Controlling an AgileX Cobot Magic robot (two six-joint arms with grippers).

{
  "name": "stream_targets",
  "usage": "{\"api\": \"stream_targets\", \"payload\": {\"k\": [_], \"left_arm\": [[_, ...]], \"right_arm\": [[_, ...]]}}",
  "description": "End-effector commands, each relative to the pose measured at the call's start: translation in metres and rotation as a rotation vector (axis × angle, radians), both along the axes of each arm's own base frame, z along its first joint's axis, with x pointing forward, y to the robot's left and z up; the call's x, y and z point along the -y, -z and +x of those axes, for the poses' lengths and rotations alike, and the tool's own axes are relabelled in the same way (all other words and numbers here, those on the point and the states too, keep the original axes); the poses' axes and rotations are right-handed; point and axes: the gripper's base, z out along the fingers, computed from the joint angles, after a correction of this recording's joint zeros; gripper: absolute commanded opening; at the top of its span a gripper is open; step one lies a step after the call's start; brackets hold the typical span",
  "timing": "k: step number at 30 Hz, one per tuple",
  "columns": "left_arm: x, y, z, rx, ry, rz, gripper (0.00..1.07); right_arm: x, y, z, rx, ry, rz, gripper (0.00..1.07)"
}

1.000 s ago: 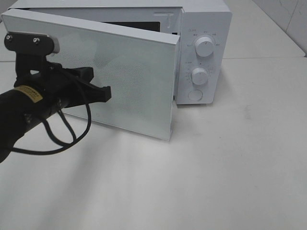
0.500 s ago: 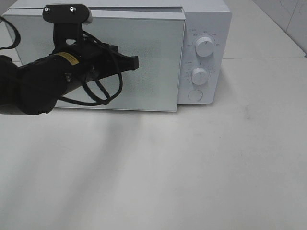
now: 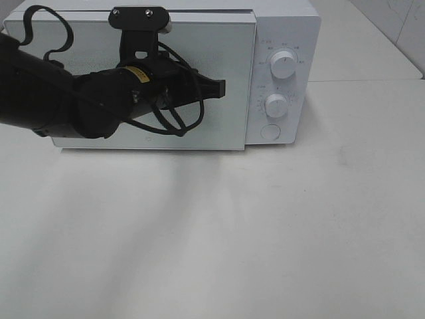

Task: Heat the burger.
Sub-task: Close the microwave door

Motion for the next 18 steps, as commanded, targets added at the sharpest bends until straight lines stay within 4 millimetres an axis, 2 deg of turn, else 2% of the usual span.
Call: {"api": "stream_targets", "payload": {"k": [1, 10, 18], "left_arm": [[0.005, -0.010, 0.020, 0.063, -0.046, -0.056, 0.00], [0.012, -0.014, 0.041, 0.077, -0.081, -0.051, 0.00], [0.019, -0.017, 0.036, 0.029, -0.019, -0.015, 0.00]], "right_arm": [[0.000, 0.000, -0.004, 0.037, -0.001, -0.002, 0.75], [0.000, 0.000, -0.004, 0.037, -0.002, 0.000, 0.75], [0.000, 0.000, -0.004, 0.037, -0.002, 0.000, 0.75]]}}
